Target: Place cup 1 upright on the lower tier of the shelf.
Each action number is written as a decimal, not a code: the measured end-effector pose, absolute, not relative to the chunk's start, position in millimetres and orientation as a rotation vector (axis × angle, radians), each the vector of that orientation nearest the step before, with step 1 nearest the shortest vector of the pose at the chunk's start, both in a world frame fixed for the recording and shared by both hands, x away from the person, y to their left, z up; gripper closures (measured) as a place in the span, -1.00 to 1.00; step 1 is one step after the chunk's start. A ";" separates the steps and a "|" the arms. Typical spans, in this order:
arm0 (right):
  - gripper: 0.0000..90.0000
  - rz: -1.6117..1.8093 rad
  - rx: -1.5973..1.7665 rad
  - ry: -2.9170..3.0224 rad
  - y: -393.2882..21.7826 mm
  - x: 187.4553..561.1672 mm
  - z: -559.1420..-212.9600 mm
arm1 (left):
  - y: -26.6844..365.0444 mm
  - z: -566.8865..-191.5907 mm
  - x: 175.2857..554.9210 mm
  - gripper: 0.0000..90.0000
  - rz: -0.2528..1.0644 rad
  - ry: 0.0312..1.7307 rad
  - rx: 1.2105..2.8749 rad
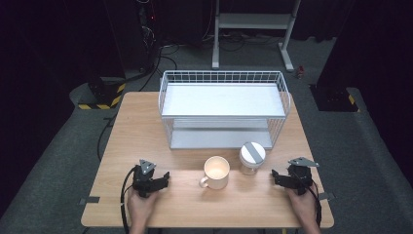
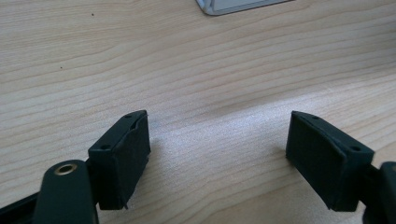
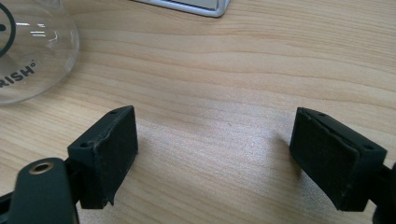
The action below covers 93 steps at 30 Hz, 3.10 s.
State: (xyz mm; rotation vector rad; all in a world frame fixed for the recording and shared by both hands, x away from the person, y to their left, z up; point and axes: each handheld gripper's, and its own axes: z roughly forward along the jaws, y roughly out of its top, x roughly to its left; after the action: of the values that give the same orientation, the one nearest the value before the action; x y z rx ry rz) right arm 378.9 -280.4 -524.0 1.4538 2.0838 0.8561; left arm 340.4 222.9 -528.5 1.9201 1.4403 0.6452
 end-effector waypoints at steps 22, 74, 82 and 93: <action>-0.68 0.858 1.459 2.087 -281.3 378.4 -524.0 | 223.2 -528.3 340.3 -0.50 0.646 1.442 1.921; -0.67 1.053 1.282 2.140 -253.6 330.6 -510.7 | 222.9 -528.4 340.6 -0.50 0.647 1.448 1.915; -0.69 1.079 1.234 2.163 -241.2 331.4 -508.6 | 222.8 -528.4 340.5 -0.50 0.647 1.448 1.914; -0.71 1.104 1.205 2.171 -225.4 338.7 -505.0 | 222.9 -528.4 340.5 -0.50 0.647 1.449 1.914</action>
State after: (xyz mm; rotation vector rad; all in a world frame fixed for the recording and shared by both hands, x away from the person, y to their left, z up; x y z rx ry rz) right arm 338.7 -225.4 -505.0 1.2053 2.1712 1.1044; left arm 340.5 222.9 -528.4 1.9145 1.4485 0.6470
